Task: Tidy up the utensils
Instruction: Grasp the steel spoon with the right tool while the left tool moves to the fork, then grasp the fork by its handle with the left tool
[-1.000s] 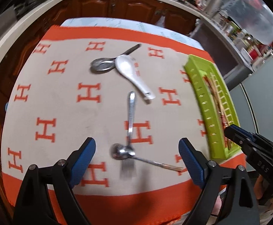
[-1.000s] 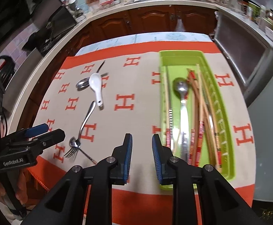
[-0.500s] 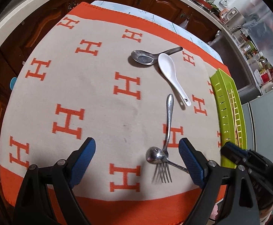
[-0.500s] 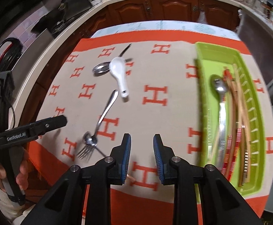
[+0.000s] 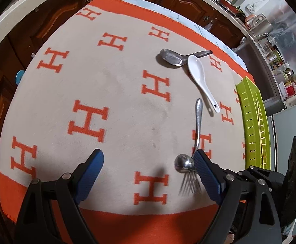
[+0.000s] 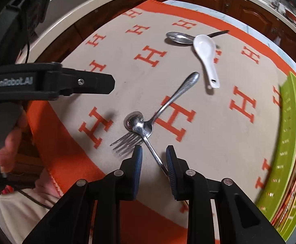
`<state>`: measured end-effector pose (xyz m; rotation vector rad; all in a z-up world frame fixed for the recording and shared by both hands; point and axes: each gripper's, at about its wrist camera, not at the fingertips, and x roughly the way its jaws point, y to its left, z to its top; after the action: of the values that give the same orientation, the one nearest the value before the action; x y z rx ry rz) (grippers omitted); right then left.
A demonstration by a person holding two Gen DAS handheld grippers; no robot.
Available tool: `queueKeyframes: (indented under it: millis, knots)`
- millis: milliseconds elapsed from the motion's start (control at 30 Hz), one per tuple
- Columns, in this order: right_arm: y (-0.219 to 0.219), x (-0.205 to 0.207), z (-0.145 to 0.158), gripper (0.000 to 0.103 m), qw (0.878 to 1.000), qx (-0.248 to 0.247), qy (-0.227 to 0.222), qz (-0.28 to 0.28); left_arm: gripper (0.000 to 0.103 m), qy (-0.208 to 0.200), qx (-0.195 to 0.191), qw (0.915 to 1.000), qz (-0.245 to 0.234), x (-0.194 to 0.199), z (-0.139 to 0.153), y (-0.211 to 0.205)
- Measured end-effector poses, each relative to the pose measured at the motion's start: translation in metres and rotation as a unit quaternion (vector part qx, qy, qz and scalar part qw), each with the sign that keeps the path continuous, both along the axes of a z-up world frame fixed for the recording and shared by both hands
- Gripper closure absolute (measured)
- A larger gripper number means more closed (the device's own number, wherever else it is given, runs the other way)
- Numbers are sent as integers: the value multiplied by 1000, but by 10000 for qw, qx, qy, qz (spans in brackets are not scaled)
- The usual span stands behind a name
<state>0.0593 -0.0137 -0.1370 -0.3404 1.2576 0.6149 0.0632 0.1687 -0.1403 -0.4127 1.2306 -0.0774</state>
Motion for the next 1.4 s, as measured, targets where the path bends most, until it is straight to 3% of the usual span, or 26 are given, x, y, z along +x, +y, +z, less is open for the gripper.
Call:
queueKeyframes:
  millis: [333,533,833,1100,1133,1400]
  knots:
    - [28,8,-18,89,9973,-488,-152,528,14,44,-103,9999,47,-2,-6,6]
    - [35,22,-21,99,9981,-418,-1,448,14,51,-135,9998,115,-2,-7,9]
    - [10,22,-2,100,9996,255,113,-100,14,6,-84,10000,50,-4,-3,5]
    - [-38,17,22,100,9953,555,1,-799,15,-138,96,9984,-537,7,7,-26]
    - [-46,18,24,100,9941,599,-22,-906,17,-158,122,9977,-640,10,8,-32]
    - [-105,21,47,100,9819,945,-218,-1628,60,86,484,9837,-1728,36,-5,-91]
